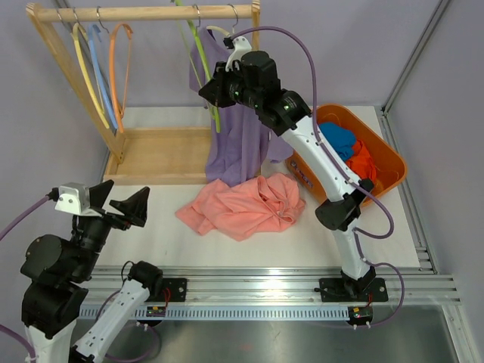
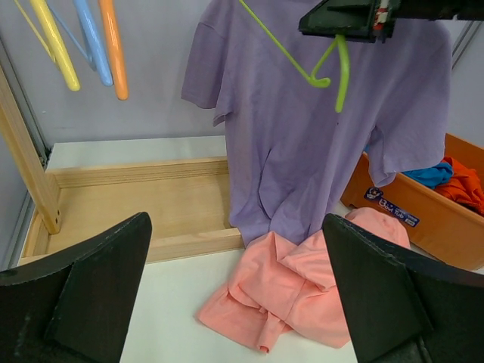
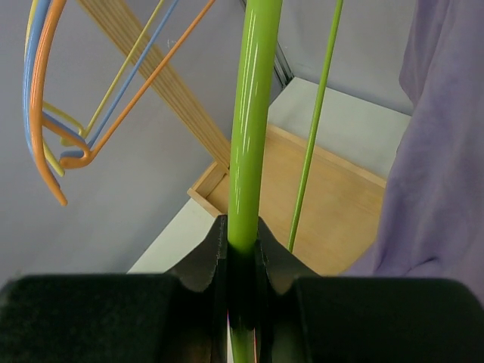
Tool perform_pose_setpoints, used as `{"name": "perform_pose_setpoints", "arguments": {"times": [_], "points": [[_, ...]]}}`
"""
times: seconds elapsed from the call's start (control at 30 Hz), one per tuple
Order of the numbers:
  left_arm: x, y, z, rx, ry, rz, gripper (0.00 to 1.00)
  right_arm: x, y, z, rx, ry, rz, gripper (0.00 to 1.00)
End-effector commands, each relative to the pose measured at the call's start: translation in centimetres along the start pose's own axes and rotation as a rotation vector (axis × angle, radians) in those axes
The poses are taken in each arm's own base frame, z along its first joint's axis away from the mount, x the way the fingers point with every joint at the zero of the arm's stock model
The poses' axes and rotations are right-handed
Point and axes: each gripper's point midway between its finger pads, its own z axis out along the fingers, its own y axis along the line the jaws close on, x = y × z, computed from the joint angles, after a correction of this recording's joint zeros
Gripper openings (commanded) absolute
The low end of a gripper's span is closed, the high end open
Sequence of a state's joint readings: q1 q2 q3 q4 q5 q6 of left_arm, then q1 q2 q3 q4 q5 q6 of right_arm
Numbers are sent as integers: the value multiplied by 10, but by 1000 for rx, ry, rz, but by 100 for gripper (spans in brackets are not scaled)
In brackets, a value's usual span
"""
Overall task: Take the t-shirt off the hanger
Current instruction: Hang the hanger back to the clothesline with the right arm
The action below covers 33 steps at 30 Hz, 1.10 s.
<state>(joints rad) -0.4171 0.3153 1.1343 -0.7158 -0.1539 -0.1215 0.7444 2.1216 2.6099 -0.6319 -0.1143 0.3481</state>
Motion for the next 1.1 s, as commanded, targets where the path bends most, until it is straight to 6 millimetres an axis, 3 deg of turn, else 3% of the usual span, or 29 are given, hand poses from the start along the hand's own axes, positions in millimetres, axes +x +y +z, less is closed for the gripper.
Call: {"name": "perform_pose_setpoints", "arguments": {"times": [0.0,0.3,0.47,0.5,0.67,0.73,0.77,0.83,0.87,0.9,0.93,0.97,1.03,1.07], "points": [[-10,-10,10,42,-31,-29,99,-32,12,8,-47,-127,14,0],[-2,-12,11,46,-32,-75,99,-47,-7,17,-32,-187,11,0],[11,-21,20,81,-3,-126,99,-25,-11,31,-68,-124,11,0],[19,-22,24,81,19,-134,99,-20,-2,30,-117,-99,-2,0],[49,-34,37,122,115,-204,99,-15,17,16,-236,-56,-104,24],[66,-35,43,115,154,-219,99,-11,21,10,-271,-33,-133,29],[69,-43,44,155,167,-238,99,-24,23,0,-279,-62,-147,31],[89,-49,50,185,223,-243,99,-23,18,-3,-291,-66,-168,47],[94,-52,52,201,235,-243,99,-37,21,-19,-307,-97,-191,53],[100,-54,54,210,253,-242,99,-39,22,-26,-335,-98,-204,65],[111,-56,56,220,288,-243,99,-30,16,-25,-340,-85,-223,70],[119,-57,60,224,317,-241,99,-41,18,-42,-355,-105,-257,74],[129,-61,62,243,356,-237,99,-27,14,-51,-390,-57,-308,84],[139,-62,67,242,387,-237,99,-30,14,-61,-395,-57,-326,87]]}}
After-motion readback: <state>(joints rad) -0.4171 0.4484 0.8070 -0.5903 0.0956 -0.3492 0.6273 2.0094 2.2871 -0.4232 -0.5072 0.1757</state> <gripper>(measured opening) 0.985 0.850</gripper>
